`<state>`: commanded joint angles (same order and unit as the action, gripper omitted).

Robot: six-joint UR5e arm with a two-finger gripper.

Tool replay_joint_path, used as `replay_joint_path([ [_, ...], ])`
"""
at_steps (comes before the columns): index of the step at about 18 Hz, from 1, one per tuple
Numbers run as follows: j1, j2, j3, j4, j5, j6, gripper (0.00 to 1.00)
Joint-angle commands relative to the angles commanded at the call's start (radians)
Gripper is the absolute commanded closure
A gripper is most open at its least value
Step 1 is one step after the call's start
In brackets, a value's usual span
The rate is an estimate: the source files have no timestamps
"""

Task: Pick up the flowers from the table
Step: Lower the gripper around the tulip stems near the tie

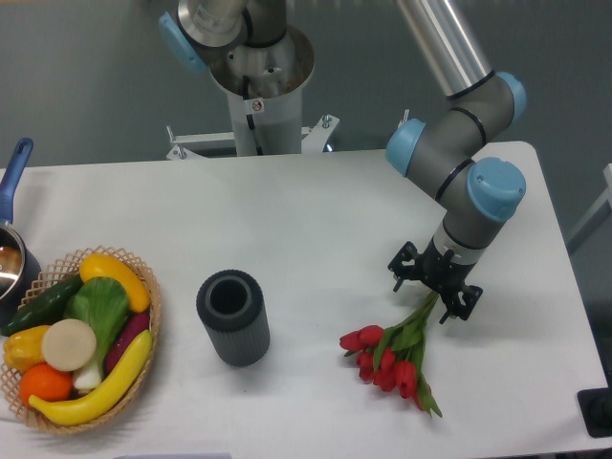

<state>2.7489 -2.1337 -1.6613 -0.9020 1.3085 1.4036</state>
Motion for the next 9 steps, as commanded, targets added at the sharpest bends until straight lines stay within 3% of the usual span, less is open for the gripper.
replay_joint_path([
  [7, -0.011, -0.012, -0.002, 0.026, 0.000, 0.002, 0.11],
  [9, -0.011, -0.012, -0.002, 0.028, 0.000, 0.002, 0.19],
])
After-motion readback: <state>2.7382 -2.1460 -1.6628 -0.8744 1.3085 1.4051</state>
